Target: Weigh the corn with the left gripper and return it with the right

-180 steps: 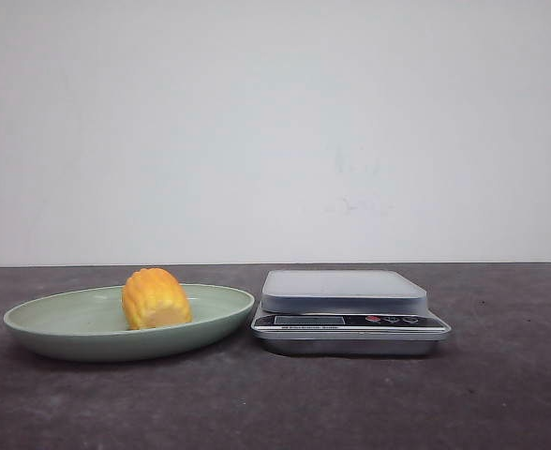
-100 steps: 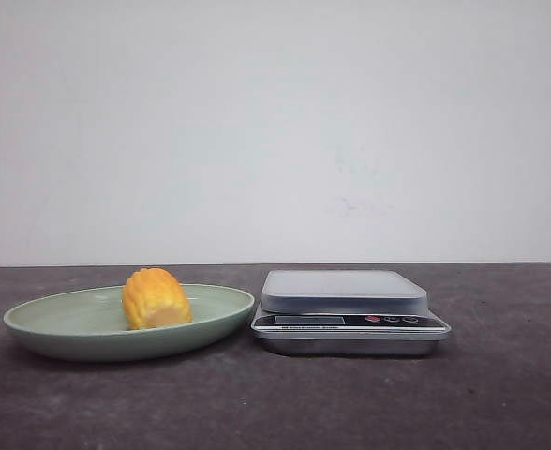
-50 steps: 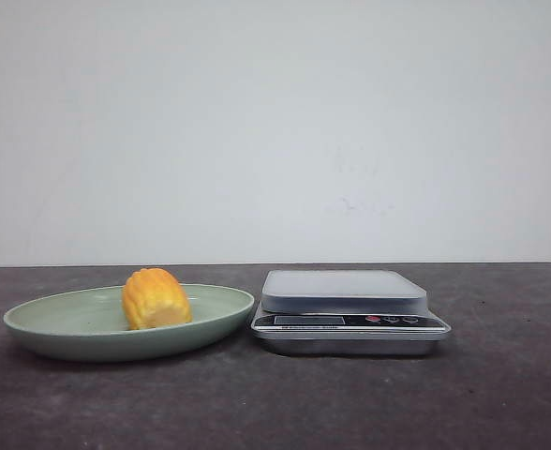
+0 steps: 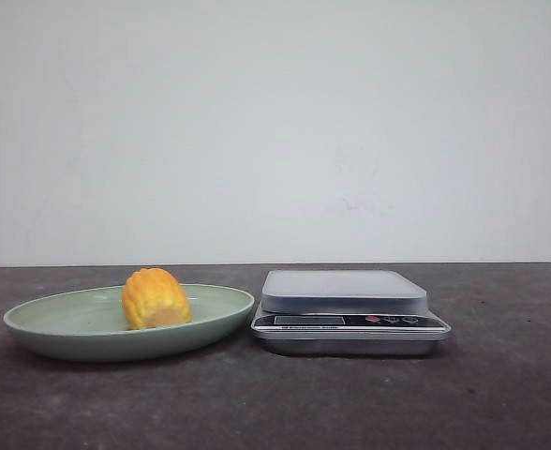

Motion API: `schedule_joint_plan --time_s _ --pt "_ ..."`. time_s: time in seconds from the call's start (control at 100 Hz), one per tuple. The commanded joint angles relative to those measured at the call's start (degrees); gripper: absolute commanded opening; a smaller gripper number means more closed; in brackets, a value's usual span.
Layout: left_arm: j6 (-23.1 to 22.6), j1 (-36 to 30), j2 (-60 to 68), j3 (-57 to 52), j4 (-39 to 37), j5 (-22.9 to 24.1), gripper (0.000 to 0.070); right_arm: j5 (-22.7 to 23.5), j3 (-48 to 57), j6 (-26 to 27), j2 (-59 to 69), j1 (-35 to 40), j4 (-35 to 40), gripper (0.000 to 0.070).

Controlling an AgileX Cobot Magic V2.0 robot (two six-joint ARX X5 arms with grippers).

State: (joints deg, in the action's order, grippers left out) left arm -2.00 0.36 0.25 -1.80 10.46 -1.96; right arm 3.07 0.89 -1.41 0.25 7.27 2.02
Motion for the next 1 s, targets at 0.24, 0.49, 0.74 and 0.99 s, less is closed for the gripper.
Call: schedule_joint_plan --time_s 0.24,0.49,0.74,0.99 --pt "14.2 0.2 -0.1 0.7 0.3 -1.8 0.0 0.7 -0.1 13.3 0.0 0.1 -4.6 0.0007" --pt "30.2 0.2 -0.1 -4.3 0.2 -7.5 0.0003 11.9 2.9 20.3 0.0 0.1 -8.0 0.0006" --pt "27.8 0.2 7.0 -26.9 6.4 -9.7 0.0006 11.0 23.8 12.9 6.7 0.0 9.3 0.0004" --pt "17.5 0.2 25.6 -55.2 22.9 -11.5 0.0005 10.5 53.6 8.6 28.1 0.1 24.2 0.0004"
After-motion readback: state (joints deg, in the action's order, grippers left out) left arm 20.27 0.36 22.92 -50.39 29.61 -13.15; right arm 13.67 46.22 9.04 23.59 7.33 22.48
